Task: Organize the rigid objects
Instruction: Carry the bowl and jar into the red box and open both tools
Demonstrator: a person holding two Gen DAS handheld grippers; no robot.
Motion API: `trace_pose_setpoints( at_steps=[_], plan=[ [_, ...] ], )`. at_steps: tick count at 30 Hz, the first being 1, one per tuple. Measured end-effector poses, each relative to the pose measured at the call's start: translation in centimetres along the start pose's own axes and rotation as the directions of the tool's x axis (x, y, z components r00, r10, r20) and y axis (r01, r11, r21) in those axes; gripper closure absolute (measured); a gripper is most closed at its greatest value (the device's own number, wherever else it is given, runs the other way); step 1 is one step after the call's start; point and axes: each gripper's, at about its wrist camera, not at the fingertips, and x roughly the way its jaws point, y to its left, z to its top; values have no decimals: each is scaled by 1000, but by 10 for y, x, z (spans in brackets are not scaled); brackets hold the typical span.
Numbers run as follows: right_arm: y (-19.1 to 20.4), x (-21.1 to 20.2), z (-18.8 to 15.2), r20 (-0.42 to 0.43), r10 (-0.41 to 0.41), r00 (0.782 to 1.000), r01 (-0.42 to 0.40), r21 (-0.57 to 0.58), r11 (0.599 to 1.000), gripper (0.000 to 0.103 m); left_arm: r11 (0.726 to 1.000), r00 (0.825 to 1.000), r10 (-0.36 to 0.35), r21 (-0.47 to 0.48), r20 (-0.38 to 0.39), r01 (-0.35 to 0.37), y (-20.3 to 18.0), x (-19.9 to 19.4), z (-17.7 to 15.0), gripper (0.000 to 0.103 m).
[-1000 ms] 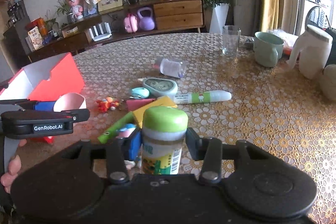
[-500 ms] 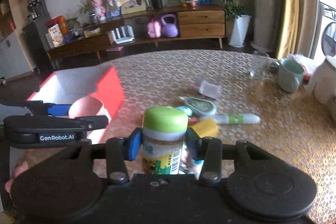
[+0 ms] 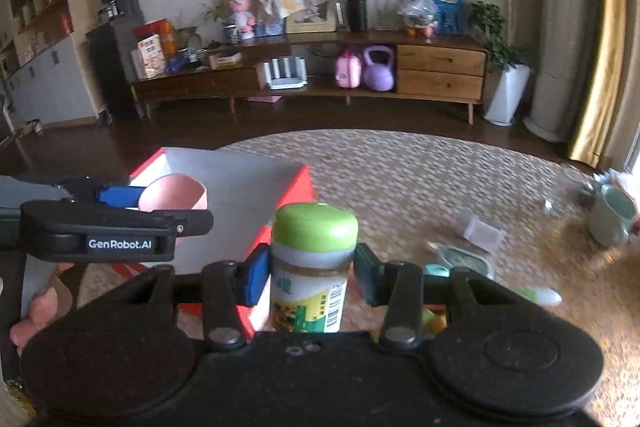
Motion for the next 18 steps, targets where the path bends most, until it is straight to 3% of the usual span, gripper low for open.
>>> trace_pose_setpoints(
  at_steps=[8,18],
  plan=[
    [51,42,25,-21,68,997,-69,-60,996,59,997,996,78,-21,-33,-79,60,14,2,32],
    [97,109,30,-114,114,987,-125,-99,987,59,990,984,140,-16,-112,-143,114,58,0,32]
  ],
)
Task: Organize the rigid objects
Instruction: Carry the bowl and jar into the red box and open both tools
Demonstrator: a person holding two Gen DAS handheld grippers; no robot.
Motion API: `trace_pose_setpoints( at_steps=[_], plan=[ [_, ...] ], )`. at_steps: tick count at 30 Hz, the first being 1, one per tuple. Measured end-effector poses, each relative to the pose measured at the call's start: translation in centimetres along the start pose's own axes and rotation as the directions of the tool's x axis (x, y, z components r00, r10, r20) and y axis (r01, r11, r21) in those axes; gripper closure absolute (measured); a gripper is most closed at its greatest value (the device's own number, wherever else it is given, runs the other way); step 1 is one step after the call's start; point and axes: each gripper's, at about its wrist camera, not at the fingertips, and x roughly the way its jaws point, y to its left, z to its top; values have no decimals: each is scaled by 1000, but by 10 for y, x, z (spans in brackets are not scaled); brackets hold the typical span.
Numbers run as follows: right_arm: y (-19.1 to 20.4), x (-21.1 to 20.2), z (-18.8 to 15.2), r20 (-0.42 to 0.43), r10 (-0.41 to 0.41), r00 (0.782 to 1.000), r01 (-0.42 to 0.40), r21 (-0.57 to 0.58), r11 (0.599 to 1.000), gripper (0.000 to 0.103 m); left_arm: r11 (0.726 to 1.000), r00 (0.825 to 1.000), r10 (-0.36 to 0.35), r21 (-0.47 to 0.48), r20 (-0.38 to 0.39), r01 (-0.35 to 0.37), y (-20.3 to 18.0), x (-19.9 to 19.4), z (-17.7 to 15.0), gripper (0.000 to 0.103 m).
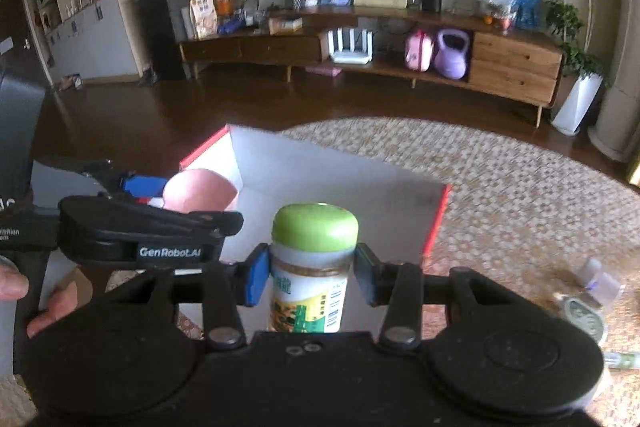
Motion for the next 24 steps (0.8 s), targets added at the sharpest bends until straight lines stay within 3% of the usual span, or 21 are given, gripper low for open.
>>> trace_pose_setpoints(
  at_steps=[7,14,21,24],
  plan=[
    [11,51,-8,-109,-27,994,24,-26,999,59,999,996,13,37,-84,-10,10,43,-5,32],
    [21,76,-17,-180,-28,983,20,-43,999,59,997,988,14,83,-154,-1,5,66,-10,32],
    [22,91,-18,-211,-45,976,35,-51,998,59,998,965,-11,62,-264,28,10,84,-11,32],
    [18,94,-16,-214,-41,976,32,-46,998,58,999,946,-27,24,-324,37,14,90,-10,32]
  ],
)
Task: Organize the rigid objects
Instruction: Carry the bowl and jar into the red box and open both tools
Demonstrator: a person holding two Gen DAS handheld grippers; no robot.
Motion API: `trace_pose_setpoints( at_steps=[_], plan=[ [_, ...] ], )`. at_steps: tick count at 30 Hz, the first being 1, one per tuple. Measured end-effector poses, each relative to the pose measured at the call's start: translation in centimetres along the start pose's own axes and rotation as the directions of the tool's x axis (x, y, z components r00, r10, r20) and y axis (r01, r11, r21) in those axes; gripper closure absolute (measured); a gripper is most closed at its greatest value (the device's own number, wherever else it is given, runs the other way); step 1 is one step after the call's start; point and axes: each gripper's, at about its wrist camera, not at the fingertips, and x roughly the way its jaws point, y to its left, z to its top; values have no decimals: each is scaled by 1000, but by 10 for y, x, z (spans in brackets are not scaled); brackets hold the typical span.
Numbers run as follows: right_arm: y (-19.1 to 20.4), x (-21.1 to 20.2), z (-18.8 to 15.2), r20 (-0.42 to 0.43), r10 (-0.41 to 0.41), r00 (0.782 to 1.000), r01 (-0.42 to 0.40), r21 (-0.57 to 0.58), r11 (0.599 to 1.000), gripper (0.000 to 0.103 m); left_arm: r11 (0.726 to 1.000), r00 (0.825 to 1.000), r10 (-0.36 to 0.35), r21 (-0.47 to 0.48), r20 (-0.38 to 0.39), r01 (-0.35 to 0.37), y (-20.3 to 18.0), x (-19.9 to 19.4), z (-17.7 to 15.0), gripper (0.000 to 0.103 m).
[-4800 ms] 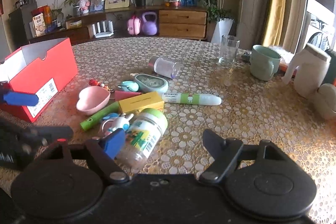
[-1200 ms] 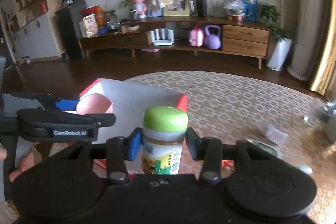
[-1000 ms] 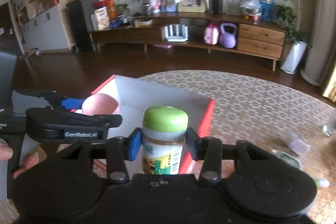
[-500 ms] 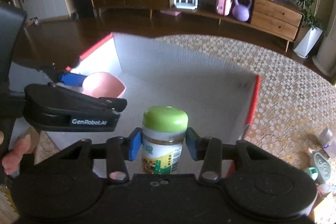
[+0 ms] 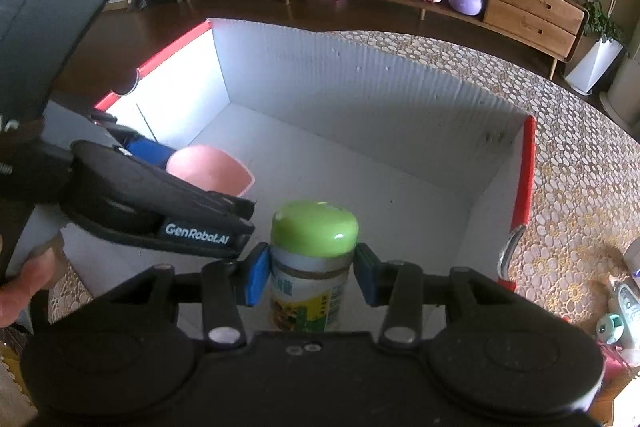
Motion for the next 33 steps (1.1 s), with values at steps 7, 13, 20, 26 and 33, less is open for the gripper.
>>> trace_pose_setpoints(
  at_steps=[7,13,20,26,33],
  plan=[
    [-6,-3,2,9,11,1000,-11,31,999,51,999,997,-11,-46,-83,8,5,9,0,32],
    [-8,-15,-1,37,14,999,-14,13,1000,51,995,997,-41,-94,-72,34,9,7,-8,32],
    [-11,-38,-6,71,47,996,-49,25,999,50,992,999,-35,-117,-1,34,10,-9,-24,32],
    [-14,-67,-12,111,67,992,-71,31,997,46,994,996,21,-106,89,-12,-3,-36,-34,32],
    [-20,-104,-21,169,83,982,-91,43,995,42,994,985,23,-107,169,-5,-16,-75,-36,32]
  ],
)
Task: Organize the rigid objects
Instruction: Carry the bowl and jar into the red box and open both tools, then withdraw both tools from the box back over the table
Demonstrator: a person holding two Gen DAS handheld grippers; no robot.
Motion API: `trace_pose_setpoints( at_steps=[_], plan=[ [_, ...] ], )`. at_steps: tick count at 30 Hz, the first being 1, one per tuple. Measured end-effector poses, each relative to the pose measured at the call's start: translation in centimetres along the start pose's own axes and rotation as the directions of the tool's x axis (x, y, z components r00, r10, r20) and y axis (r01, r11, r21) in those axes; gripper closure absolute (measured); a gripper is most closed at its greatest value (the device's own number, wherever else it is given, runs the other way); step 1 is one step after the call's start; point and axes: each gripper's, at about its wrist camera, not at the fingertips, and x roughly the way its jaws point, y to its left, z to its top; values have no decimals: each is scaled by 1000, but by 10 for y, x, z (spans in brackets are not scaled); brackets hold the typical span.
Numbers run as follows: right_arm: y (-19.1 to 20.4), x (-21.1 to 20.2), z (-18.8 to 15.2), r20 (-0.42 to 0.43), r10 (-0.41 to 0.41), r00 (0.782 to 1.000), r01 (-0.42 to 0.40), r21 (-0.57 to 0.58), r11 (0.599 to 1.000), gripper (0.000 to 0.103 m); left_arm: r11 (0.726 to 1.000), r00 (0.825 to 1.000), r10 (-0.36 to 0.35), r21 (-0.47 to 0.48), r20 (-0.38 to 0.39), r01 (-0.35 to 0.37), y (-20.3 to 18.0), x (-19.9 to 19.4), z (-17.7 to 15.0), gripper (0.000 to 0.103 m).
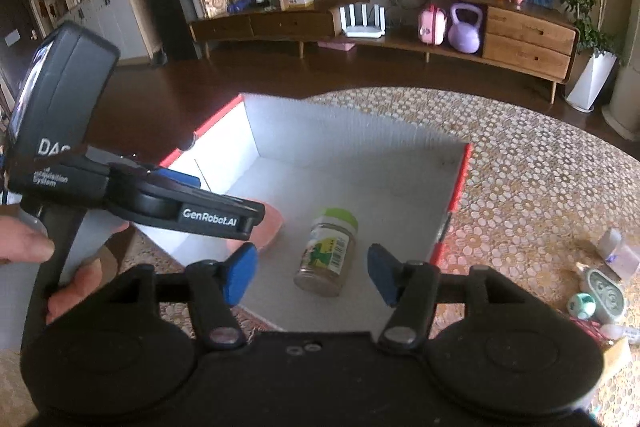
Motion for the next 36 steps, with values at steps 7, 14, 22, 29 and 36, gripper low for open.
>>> trace_pose_setpoints(
  at_steps=[7,14,22,29,36],
  plan=[
    [-8,-32,-8,42,19,999,-20,35,999,38,1000,999,-19,6,51,19,-22,-31,-6,32],
    [-17,-59,-22,81,25,996,-30,59,998,35,998,995,-56,11,81,55,-38,-54,-16,32],
    [-29,-88,-45,114,32,993,-43,96,994,17,997,988,-66,50,139,60,-63,-82,-36,32],
    [-58,-111,-74,136,15,991,-37,156,987,6,992,981,-103,89,164,89,-95,-90,-57,22],
    [-90,-128,-114,134,-64,989,39,181,983,5,978,969,-175,143,172,151,-136,-89,-72,19]
  ],
)
